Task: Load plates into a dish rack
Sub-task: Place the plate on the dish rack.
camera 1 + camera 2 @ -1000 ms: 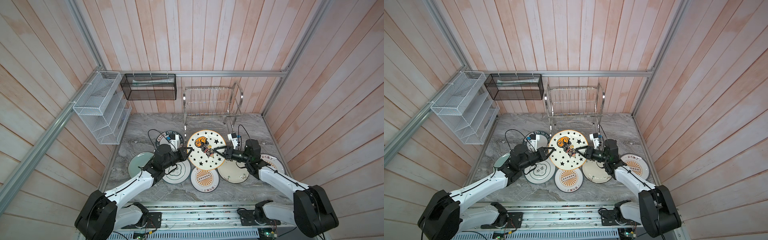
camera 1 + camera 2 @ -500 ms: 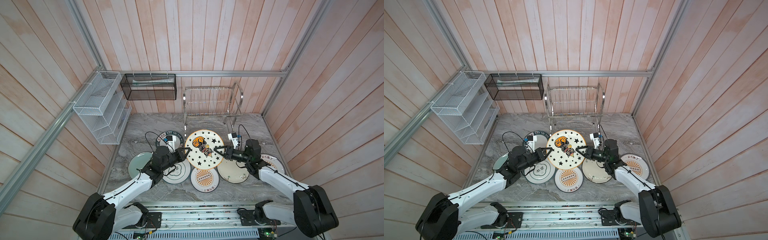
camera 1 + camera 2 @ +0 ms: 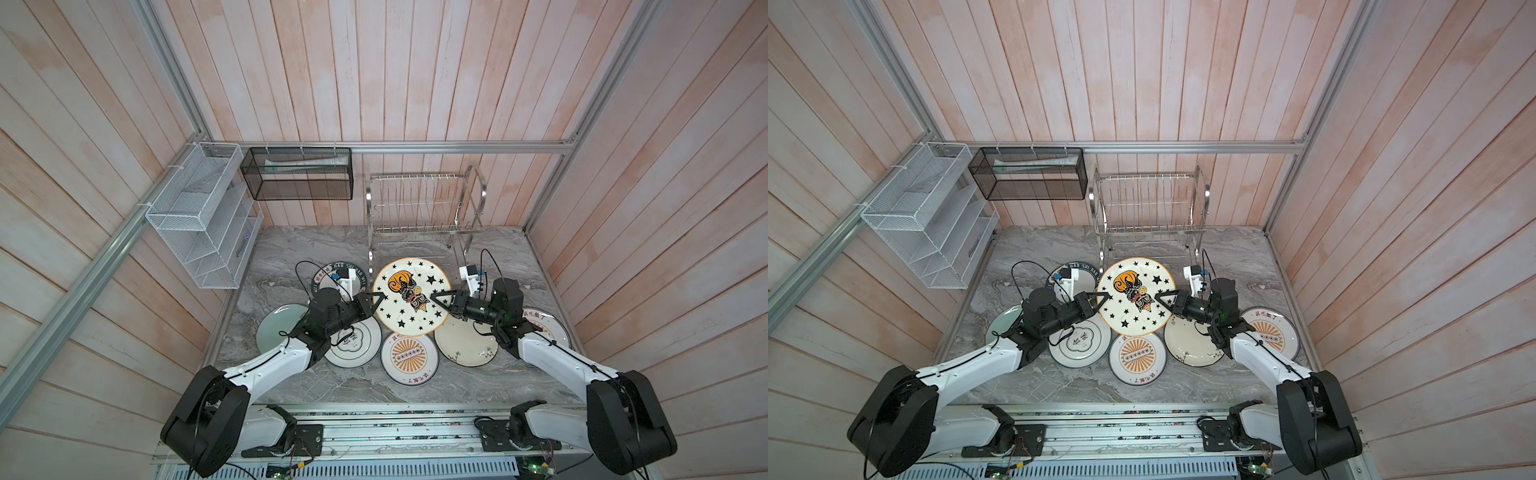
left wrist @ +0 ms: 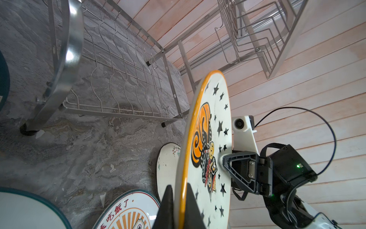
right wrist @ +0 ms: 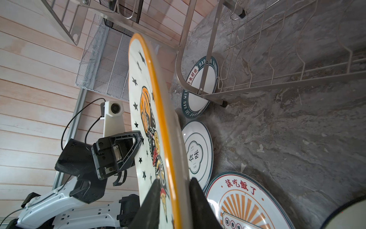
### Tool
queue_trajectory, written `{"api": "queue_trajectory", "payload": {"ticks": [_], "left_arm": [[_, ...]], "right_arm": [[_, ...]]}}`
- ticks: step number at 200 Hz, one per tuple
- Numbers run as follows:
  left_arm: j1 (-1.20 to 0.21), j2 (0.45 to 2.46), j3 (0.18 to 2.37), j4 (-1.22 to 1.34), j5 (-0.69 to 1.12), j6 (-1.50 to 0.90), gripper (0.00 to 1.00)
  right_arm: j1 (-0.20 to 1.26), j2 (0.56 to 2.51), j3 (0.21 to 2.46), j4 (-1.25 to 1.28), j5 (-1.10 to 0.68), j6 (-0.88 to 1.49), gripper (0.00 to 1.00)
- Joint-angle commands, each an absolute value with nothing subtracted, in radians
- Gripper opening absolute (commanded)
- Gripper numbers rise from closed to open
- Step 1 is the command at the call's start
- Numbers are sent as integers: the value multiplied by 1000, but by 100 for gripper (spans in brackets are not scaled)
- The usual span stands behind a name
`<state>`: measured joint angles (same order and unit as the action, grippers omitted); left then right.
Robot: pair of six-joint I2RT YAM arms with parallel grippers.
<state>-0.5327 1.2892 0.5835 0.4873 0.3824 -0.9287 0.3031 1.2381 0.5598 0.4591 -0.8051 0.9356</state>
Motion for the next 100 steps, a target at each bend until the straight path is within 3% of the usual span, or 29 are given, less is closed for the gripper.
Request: {"api": "queue_trajectory", "payload": {"ticks": [1, 100], "left_arm": [[-549, 1305, 625, 537, 433, -913, 0], [-564, 1340, 653, 537, 474, -896, 0]], "right_arm": [[329, 1218, 595, 567, -914, 939, 24], [334, 1233, 600, 557, -910, 936, 13]]}}
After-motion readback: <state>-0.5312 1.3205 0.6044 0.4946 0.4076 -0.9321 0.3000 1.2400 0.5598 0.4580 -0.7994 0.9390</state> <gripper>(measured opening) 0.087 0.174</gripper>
